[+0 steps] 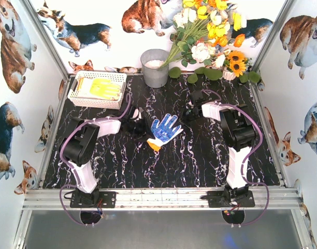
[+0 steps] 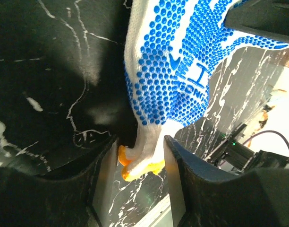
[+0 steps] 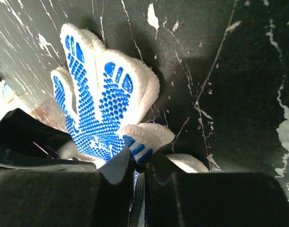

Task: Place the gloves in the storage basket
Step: Pick up the glove from the center of the board.

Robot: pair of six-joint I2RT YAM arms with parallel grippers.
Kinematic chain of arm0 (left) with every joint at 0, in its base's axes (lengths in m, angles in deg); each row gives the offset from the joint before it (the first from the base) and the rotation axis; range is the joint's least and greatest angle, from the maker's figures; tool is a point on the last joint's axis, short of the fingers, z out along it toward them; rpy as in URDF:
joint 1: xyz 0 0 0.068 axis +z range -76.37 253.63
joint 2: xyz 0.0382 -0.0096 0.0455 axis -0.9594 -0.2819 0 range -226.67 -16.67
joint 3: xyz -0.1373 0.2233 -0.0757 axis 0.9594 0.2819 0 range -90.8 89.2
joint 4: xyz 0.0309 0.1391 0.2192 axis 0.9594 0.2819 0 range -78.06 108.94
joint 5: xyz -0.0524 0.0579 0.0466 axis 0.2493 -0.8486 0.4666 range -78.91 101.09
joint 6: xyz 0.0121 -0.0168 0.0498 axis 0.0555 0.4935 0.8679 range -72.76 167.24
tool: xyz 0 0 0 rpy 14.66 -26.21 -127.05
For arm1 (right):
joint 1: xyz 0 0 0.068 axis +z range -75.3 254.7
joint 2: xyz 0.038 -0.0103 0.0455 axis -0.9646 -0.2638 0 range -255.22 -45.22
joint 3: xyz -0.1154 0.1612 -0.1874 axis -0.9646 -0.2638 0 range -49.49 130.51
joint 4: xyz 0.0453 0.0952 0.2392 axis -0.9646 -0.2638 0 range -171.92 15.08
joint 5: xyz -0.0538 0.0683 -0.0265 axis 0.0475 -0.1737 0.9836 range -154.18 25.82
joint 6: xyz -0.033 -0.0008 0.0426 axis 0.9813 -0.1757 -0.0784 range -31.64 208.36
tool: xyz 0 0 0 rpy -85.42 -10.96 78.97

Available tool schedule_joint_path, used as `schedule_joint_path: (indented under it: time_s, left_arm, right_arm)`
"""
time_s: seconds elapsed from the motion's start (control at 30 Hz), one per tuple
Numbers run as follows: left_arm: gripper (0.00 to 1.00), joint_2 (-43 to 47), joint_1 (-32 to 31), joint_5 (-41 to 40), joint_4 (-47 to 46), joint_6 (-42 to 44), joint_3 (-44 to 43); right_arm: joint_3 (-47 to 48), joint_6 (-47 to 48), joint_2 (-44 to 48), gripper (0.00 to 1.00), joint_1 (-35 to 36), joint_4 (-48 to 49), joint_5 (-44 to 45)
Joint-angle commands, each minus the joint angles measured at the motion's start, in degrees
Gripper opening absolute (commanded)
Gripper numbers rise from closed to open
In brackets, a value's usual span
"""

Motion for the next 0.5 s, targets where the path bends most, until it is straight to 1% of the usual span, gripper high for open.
schedule_joint_path:
  time_s: [0.0,0.07,0.1,0.13,0.23,0.27,0.37,0.4,0.47]
  left_arm:
    - [0.36,-4.69,-1.21,0.21,-1.51,0.07,1.61]
    - [0.28,-5.34,-1.52,1.64,-2.88,-0.05,1.08]
    - [0.22,-5.39,-1.61,2.31,-3.36,-0.10,0.77]
    - [0.19,-5.41,-1.65,3.06,-3.52,-0.14,0.43]
    - [0.04,-4.89,-1.64,5.49,-3.57,-0.13,-1.11]
    - [0.00,-4.81,-1.63,6.33,-3.35,-0.21,-1.81]
    - [0.00,-4.86,-1.64,8.17,-1.99,-1.01,-4.23]
    - [0.00,-4.85,-1.63,8.50,-1.34,-1.40,-5.14]
    - [0.00,-4.87,-1.63,9.06,-0.23,-2.74,-6.79]
  right_arm:
    - [-1.69,-0.01,0.58,0.00,0.05,1.71,6.00]
    - [-1.61,-0.02,0.91,0.00,0.05,1.65,6.11]
    - [-1.54,0.02,1.21,0.00,0.00,1.57,6.29]
    - [-1.35,0.25,1.44,0.00,-0.03,1.45,6.46]
    - [-0.36,1.35,2.31,0.00,-0.25,0.32,6.84]
    - [0.03,1.85,2.78,0.09,-0.37,-0.17,6.98]
    - [0.24,3.22,5.18,0.36,-0.43,-0.84,7.43]
    - [0.12,3.46,6.08,0.41,-0.52,-1.33,7.54]
    - [-1.07,2.98,8.44,0.47,-0.86,-2.00,7.30]
